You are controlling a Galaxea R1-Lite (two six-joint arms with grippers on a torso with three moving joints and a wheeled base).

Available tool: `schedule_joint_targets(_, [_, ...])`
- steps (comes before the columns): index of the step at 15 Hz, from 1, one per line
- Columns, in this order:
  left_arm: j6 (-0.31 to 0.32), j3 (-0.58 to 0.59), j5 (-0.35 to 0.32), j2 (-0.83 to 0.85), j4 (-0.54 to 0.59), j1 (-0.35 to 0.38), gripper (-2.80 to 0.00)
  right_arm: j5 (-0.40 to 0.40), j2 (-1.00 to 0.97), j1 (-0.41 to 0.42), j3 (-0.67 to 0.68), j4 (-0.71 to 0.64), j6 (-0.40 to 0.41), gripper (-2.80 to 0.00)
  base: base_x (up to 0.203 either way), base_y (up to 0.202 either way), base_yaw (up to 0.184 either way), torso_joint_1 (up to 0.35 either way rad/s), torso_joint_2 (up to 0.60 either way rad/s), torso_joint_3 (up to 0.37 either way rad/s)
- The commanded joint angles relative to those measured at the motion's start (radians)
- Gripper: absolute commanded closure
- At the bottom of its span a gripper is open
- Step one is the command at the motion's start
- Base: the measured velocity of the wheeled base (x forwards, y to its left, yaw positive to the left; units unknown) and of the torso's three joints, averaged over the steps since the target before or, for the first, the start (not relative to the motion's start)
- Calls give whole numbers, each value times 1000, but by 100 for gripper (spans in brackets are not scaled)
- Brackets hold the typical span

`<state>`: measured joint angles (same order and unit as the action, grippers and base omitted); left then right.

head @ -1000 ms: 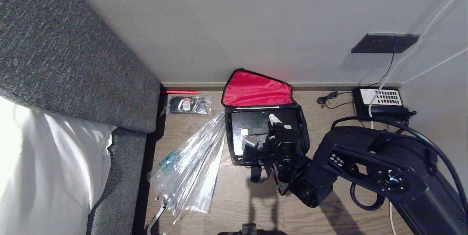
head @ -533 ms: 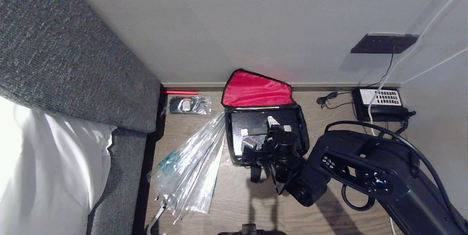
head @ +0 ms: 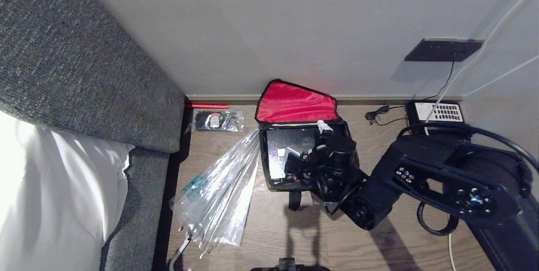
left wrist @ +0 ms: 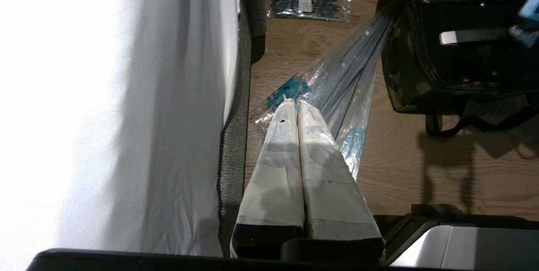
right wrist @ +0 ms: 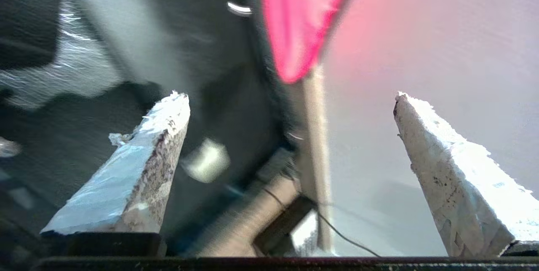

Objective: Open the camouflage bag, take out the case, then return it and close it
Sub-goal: Grip the handle

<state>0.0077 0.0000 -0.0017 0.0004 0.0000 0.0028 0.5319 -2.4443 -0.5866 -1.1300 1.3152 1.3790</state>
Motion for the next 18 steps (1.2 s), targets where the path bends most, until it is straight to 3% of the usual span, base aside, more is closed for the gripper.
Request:
schedule_joint_targets(1, [0,0,0,0,0,0,0,4,146,-5,79,0,5,-280,0,0,0,0,0,0])
schedule_joint_targets(5, [-1,0,0,0,0,0,0,27,341,-21,279,-11,-45,-280,0,0,0,0,0,0])
schedule_joint_targets(8, [-1,0,0,0,0,0,0,136,545,-22,445,-92,-154,-280,0,0,0,0,0,0])
schedule_joint_targets(12, [0,0,0,0,0,0,0,243,847,-23,592,-357,-281,-280,0,0,0,0,0,0])
schedule_joint_targets(18, [-1,0,0,0,0,0,0,343,1199,-23,649,-746,-305,-280,0,0,0,0,0,0])
